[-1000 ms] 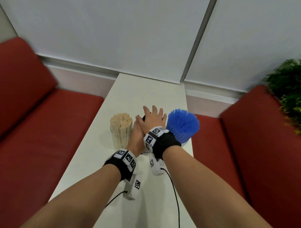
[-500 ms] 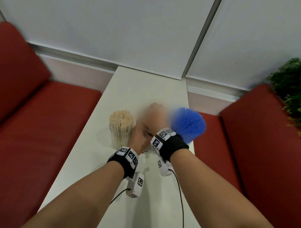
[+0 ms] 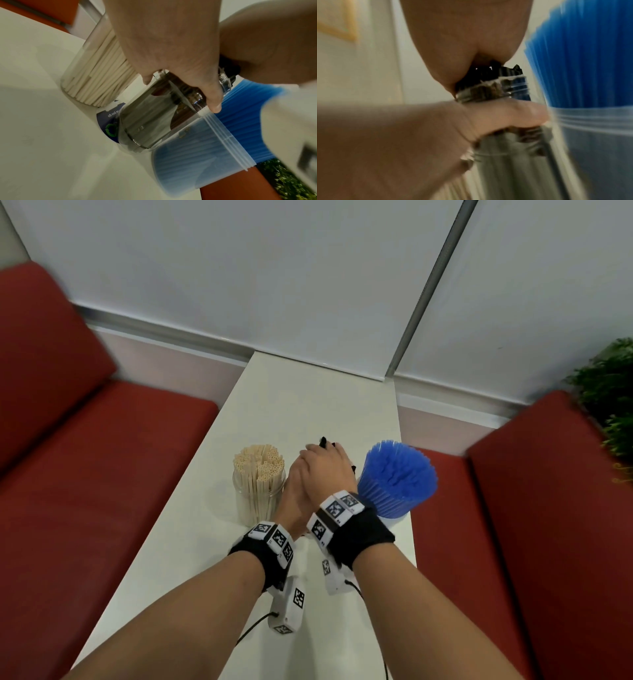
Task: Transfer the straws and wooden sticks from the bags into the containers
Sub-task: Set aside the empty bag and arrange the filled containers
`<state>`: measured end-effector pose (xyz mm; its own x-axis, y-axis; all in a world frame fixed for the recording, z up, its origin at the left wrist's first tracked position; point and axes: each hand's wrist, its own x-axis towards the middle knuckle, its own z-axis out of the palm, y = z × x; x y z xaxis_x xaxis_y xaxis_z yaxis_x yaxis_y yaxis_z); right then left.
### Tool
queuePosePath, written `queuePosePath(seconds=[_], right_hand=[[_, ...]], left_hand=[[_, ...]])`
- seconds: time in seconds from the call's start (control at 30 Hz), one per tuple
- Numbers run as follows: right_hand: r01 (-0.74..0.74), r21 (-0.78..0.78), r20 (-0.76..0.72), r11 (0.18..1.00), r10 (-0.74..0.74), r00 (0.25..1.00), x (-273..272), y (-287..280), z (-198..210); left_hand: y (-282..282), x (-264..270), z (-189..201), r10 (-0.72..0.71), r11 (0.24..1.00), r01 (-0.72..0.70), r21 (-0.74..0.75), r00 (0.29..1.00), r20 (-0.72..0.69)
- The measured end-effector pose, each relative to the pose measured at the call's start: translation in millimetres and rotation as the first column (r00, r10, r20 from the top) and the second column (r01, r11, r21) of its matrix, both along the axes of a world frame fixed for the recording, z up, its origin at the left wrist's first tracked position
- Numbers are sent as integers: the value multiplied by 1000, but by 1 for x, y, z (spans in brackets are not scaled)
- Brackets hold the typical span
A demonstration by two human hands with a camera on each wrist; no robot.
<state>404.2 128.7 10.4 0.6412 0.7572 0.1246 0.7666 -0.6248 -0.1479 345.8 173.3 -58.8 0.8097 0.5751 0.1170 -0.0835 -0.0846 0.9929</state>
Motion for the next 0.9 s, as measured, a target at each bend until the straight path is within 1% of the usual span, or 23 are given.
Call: queuePosePath(seconds=[0.03, 0.1, 0.17, 0.2, 0.27, 0.33, 0.37, 0.4, 0.43, 0.47, 0.5, 0.53, 0.57, 0.63, 0.67, 0.7, 0.73, 0.8, 0.9], right_hand=[[22, 25, -4, 999, -22, 1000, 2, 2, 3], [141, 112, 30, 984, -145, 989, 0, 5, 5], [242, 120, -4, 963, -244, 970, -5, 5, 3], [253, 82, -28, 964, -251, 967, -6, 4, 1], [194, -1, -15, 981, -194, 981, -4, 4, -2], [118, -9, -5, 993, -118, 993, -3, 1, -2], [103, 40, -3, 994, -103, 995, -4, -1, -1], [104, 124, 7, 987, -106, 994, -7, -2, 0], [102, 251, 47, 963, -117, 992, -9, -4, 1], [83, 370, 122, 925, -137, 983, -10, -4, 2], [70, 428, 187, 901, -163, 969, -10, -4, 3], [83, 424, 212, 902, -188, 959, -9, -3, 3], [127, 360, 185, 924, -205, 961, -7, -2, 4], [219, 147, 61, 965, -230, 971, -5, 0, 0], [243, 70, 11, 968, -244, 970, -4, 0, -4], [248, 39, -11, 968, -248, 969, -3, 0, -8], [245, 44, -21, 968, -244, 969, -4, -1, -10], [219, 125, -45, 968, -216, 975, -4, -3, -12], [125, 214, -58, 969, -115, 992, 1, -4, -13]], left_hand=[[1, 0, 0, -2, 1000, 2, 20, 1000, -7], [2, 2, 2, 1, 1000, -1, 24, 1000, -12], [4, 1, 1, 0, 1000, -1, 31, 1000, 22], [4, 1, 0, 2, 999, -3, 33, 1000, 22], [5, -1, -4, -17, 995, 16, 100, 1000, 9], [5, -1, -5, -16, 987, 18, 159, 1000, -12], [3, -1, -4, -5, 988, 8, 157, 1000, -21], [2, -1, 0, 12, 989, -9, 150, 1000, -17], [2, 1, 2, 14, 992, -13, 126, 1000, -10], [1, 2, 3, 3, 996, -3, 87, 1000, 5], [1, 3, 4, -13, 998, 12, 67, 1000, 14], [1, 3, 6, -27, 998, 26, 54, 999, 30], [2, 2, 5, -38, 998, 37, 52, 999, 29], [2, -1, 2, -21, 994, 19, 110, 1000, 14], [2, -2, 1, -4, 990, 2, 144, 1000, 12], [2, -2, 0, -1, 989, 0, 149, 1000, 6], [2, -2, 1, -2, 988, 1, 154, 1000, 5], [2, -2, 3, 2, 985, -2, 174, 1000, 2], [2, -2, 5, -4, 978, 1, 211, 1000, 11]])
